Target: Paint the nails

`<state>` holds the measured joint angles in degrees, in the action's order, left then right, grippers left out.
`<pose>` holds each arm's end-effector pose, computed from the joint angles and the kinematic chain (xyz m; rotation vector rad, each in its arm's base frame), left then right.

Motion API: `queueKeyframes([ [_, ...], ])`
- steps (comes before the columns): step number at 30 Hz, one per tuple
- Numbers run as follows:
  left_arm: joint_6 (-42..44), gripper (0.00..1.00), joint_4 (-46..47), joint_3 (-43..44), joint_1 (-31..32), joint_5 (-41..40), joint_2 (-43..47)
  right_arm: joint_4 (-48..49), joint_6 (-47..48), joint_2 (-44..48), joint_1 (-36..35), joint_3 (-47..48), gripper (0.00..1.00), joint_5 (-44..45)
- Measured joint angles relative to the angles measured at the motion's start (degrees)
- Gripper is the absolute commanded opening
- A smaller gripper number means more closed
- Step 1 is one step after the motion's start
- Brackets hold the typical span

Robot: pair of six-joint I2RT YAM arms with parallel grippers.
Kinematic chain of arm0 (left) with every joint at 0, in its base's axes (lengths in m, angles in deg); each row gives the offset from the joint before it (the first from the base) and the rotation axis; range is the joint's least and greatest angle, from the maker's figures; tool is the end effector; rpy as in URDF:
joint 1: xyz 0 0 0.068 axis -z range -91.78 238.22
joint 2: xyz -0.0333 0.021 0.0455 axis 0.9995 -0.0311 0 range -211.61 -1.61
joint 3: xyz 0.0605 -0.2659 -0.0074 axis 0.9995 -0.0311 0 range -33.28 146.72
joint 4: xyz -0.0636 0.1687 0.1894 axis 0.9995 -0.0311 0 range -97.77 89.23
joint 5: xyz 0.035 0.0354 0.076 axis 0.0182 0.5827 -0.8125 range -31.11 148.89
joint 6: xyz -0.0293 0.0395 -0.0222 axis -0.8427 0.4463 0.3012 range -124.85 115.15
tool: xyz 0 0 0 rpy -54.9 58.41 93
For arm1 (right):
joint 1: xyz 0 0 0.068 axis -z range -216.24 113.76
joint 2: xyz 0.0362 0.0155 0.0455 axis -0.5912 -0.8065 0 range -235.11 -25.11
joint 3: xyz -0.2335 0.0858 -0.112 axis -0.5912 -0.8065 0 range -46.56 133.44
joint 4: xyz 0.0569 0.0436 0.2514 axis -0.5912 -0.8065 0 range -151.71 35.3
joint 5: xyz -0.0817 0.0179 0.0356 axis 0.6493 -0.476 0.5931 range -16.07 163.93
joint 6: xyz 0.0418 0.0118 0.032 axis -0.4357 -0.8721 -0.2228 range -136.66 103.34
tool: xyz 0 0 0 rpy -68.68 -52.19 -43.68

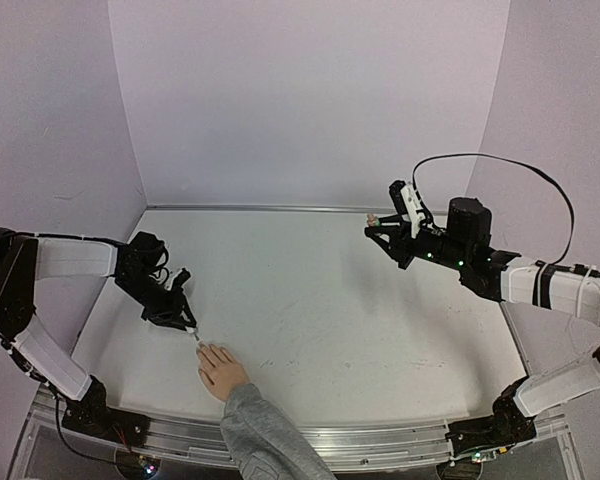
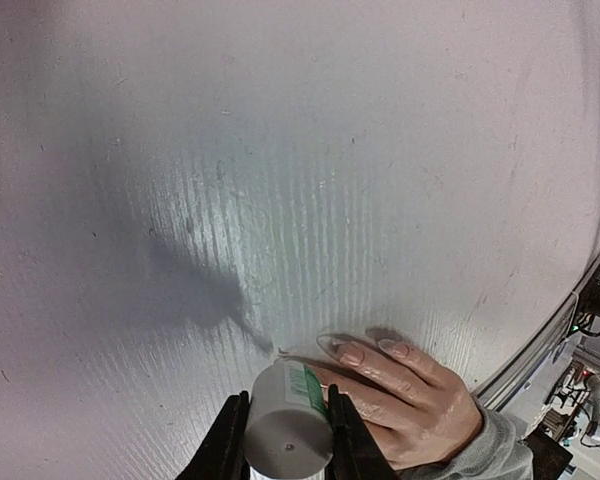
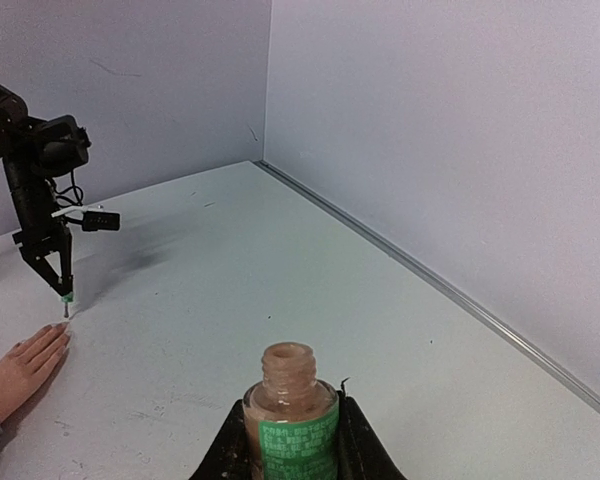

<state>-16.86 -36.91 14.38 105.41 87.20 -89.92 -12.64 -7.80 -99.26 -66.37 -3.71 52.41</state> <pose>0.2446 -0.0932 0.1608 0.2187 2.9323 -0.8033 0.2475 0.1587 0.3114 -0.7612 1.1983 0.5668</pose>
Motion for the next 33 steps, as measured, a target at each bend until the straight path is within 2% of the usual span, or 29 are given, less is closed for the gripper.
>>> queueKeyframes([
  [16,0.0,0.0,-1.1,0.0,0.4,2.9,1.7,0.0,0.0,0.0,0.0,0.0,0.0,-0.4],
  [33,0.0,0.0,-1.3,0.0,0.5,3.2,-0.8,0.0,-0.2,0.0,0.0,0.0,0.0,-0.4],
])
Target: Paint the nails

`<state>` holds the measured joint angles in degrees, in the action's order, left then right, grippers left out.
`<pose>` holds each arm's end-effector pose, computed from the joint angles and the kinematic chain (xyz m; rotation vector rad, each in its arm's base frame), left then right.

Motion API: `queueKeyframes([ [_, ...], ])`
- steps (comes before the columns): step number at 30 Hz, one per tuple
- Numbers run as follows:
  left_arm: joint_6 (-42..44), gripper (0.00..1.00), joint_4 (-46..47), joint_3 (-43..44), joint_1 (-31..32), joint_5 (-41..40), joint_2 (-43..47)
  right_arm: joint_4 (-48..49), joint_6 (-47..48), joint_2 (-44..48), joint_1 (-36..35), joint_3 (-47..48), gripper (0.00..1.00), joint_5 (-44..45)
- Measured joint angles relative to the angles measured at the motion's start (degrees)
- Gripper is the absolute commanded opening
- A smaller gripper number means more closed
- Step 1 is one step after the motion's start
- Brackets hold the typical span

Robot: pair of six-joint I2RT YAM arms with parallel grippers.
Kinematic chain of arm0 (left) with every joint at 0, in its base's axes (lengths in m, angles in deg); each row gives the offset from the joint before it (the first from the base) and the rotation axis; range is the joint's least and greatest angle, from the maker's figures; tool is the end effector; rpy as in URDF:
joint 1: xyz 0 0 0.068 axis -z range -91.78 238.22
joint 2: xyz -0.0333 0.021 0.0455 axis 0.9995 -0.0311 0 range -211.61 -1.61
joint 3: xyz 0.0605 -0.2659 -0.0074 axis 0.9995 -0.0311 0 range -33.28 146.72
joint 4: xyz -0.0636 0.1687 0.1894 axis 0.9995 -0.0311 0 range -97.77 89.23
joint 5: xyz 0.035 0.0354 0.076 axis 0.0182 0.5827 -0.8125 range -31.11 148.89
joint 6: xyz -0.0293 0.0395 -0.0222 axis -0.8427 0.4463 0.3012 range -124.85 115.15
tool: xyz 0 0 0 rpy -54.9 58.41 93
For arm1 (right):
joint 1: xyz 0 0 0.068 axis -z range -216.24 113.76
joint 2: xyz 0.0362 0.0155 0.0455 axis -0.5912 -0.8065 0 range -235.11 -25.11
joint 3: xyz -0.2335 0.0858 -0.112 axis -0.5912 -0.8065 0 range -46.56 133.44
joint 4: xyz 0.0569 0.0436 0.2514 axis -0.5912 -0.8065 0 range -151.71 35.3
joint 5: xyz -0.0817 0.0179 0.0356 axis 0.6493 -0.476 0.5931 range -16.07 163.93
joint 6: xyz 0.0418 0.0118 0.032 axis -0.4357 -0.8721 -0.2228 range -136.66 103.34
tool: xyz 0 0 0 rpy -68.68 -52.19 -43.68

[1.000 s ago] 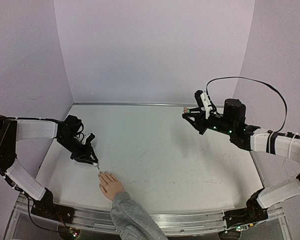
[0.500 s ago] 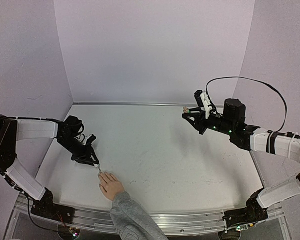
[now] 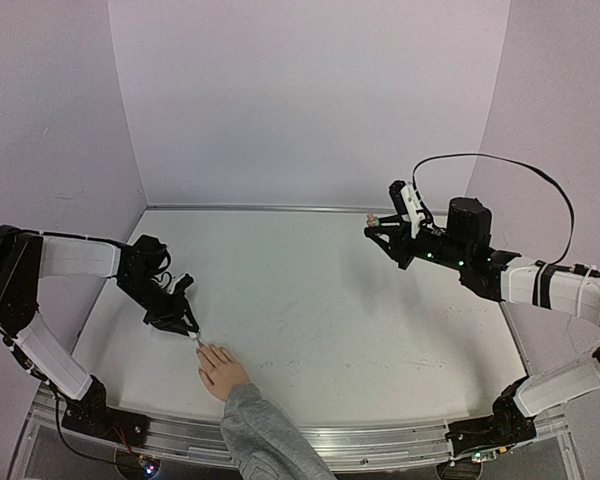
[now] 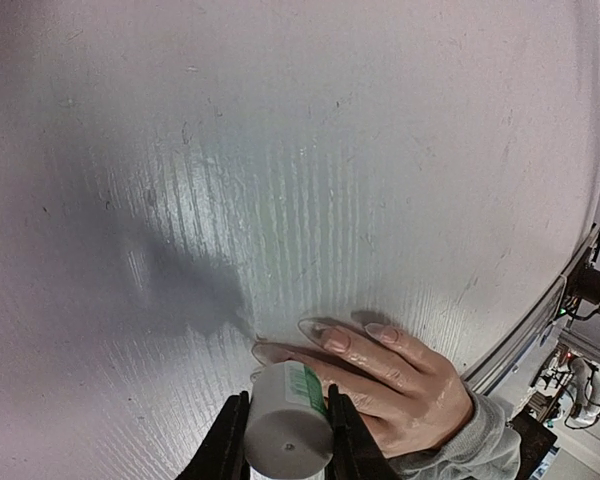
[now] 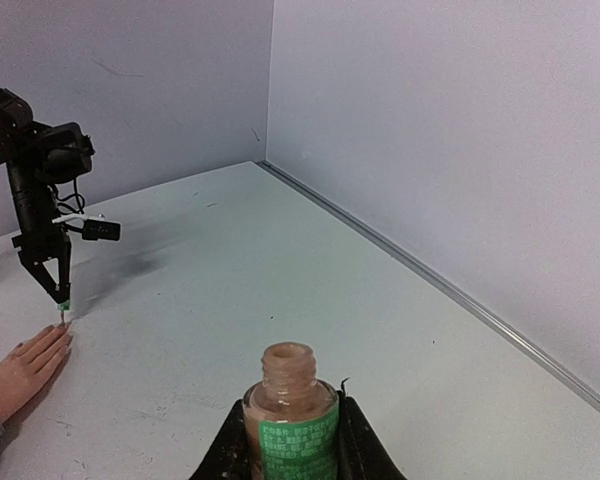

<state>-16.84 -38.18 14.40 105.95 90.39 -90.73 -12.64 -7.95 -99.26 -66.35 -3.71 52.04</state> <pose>0.2415 -0.0966 0.1579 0.2304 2.9617 -0.8840 0.2474 0.1588 0.3114 -0.7645 1.1974 0.5731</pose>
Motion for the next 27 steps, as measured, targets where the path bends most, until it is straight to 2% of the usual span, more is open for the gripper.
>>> queueKeyframes([
  [27,0.0,0.0,0.5,1.3,0.0,-0.2,-2.1,0.0,0.0,0.0,0.0,0.0,0.0,0.0],
])
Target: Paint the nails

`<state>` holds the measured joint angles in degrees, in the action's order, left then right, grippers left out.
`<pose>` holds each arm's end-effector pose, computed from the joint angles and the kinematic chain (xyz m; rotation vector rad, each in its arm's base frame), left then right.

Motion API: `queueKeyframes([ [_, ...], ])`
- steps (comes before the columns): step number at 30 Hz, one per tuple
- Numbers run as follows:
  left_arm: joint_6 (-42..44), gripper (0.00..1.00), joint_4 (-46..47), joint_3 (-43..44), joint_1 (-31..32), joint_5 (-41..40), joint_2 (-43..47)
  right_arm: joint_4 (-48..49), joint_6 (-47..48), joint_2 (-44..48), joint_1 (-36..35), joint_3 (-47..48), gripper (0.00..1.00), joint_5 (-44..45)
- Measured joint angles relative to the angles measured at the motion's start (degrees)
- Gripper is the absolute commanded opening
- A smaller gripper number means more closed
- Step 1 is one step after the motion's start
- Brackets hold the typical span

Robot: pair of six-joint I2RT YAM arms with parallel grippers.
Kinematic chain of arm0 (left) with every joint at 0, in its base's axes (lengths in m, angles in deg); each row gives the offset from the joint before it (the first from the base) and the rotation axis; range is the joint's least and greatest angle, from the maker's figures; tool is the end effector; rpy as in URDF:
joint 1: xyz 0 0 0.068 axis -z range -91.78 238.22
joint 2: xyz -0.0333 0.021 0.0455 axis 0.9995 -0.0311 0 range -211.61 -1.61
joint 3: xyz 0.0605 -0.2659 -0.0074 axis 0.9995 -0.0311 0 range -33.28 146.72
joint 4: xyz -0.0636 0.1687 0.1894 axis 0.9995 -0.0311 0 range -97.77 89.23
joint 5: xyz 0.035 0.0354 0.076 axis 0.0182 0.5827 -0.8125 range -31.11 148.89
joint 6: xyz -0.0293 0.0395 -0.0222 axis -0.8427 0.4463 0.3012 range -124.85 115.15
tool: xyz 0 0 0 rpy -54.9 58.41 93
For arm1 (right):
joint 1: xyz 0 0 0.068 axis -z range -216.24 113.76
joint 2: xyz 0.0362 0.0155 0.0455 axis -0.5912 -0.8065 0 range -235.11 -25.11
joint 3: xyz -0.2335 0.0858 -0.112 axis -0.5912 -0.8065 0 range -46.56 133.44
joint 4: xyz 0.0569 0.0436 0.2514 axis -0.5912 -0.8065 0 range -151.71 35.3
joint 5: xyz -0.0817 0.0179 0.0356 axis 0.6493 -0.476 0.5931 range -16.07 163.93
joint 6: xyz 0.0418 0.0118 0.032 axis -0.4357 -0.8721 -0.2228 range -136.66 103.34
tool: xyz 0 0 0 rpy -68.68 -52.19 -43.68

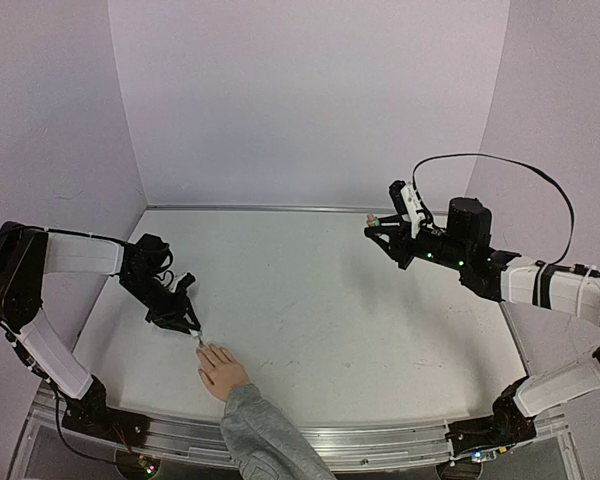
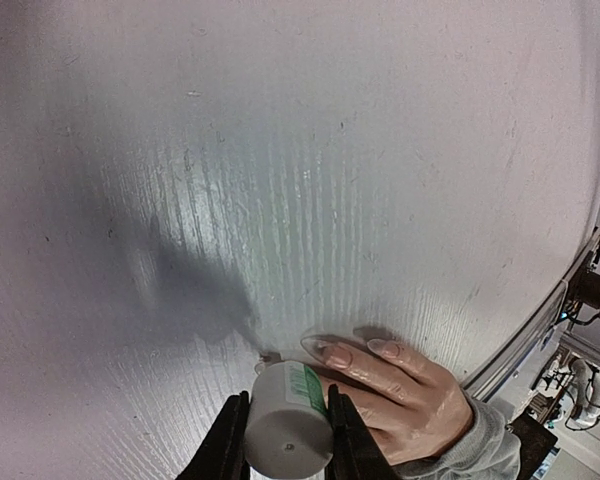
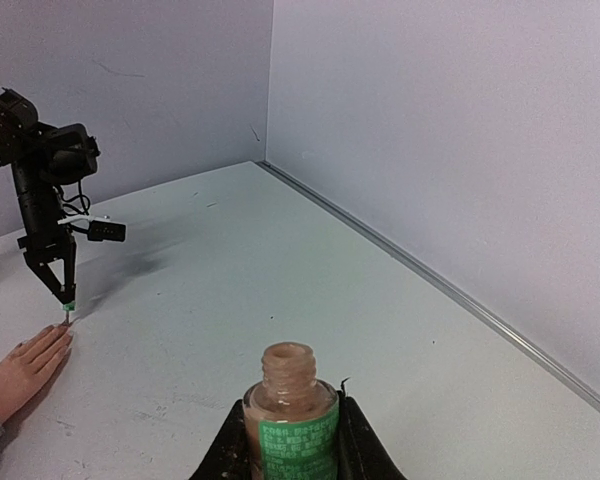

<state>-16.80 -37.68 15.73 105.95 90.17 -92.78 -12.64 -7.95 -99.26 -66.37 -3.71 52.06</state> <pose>0.2488 -0.0988 0.1550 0.2296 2.9661 -0.8778 0.2474 0.1588 0.3114 -0.7645 1.1974 0.5731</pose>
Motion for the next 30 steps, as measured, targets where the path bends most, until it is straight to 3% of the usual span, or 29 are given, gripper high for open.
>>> queueKeyframes([
  [30,0.0,0.0,0.0,0.0,0.0,-2.5,-0.1,0.0,0.0,0.0,0.2,0.0,0.0,0.0],
])
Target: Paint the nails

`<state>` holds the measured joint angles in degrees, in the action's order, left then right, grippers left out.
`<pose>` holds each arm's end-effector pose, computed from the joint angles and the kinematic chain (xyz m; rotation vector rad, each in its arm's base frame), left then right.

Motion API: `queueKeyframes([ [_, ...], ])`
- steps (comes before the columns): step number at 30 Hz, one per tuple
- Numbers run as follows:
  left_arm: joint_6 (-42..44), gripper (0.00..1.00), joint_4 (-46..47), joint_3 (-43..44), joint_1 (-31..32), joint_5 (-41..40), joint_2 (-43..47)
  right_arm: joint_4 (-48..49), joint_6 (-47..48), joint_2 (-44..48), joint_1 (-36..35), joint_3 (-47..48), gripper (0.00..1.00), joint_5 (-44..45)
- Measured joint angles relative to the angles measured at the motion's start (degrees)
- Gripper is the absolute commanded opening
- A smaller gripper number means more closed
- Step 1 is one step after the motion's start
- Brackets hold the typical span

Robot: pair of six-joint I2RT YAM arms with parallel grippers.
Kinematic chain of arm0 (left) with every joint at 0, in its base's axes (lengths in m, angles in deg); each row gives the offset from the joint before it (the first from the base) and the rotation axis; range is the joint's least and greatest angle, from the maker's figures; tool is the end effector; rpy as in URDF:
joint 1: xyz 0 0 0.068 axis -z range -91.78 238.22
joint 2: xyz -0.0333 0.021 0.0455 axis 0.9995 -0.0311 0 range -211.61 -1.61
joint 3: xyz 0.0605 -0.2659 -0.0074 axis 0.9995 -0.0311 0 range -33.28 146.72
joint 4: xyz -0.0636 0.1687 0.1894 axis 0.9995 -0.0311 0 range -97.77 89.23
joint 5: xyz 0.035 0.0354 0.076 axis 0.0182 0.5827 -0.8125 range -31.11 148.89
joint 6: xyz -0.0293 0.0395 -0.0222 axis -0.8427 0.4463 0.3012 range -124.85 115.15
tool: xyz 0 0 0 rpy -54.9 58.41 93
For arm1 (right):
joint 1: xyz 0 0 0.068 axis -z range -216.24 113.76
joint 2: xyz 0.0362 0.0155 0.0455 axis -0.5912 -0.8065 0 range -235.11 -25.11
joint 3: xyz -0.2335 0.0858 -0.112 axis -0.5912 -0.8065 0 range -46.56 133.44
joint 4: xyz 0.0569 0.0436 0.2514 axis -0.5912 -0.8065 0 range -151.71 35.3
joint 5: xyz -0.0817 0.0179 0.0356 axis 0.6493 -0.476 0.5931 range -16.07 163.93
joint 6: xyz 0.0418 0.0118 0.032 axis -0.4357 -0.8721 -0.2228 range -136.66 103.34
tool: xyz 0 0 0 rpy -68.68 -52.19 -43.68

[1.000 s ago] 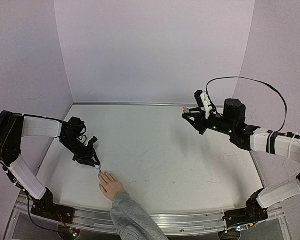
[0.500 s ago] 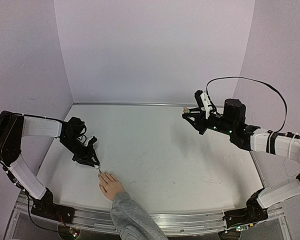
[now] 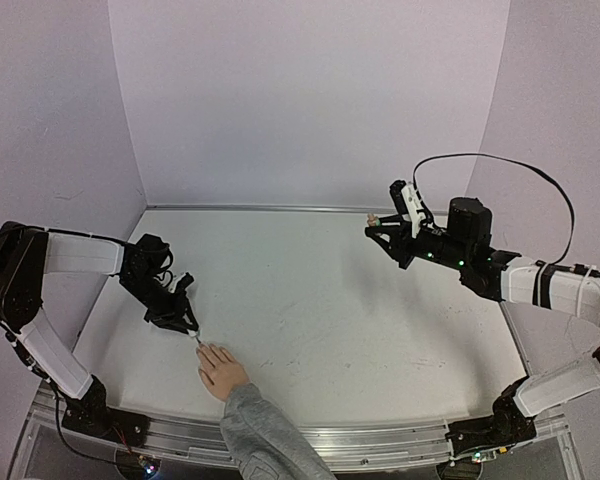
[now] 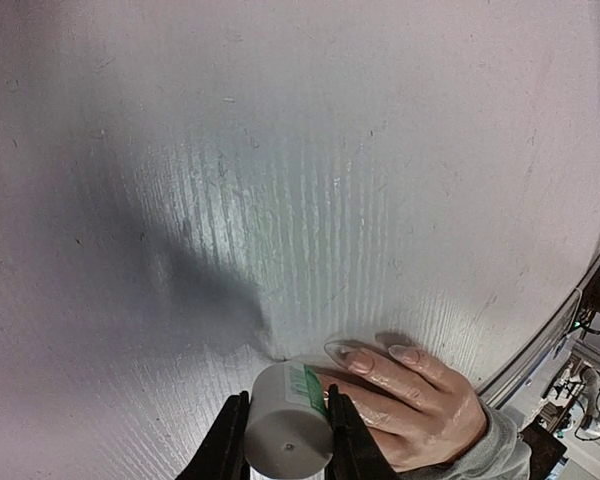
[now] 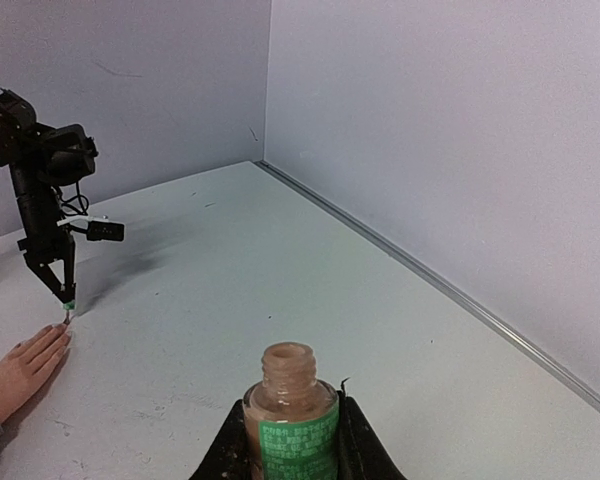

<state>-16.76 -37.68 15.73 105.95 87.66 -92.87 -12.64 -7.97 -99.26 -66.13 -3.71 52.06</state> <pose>0.2494 -0.0976 0.1538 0.2239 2.9743 -0.8118 0.2480 0.1578 0.3114 -0.7616 1.1989 0.5700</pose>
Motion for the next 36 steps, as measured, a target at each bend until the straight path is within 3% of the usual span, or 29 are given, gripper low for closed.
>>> queueKeyframes([
  [36,0.5,0.0,0.5,0.8,-0.3,-0.5,-0.8,0.0,-0.2,0.0,0.3,0.0,0.0,0.0],
])
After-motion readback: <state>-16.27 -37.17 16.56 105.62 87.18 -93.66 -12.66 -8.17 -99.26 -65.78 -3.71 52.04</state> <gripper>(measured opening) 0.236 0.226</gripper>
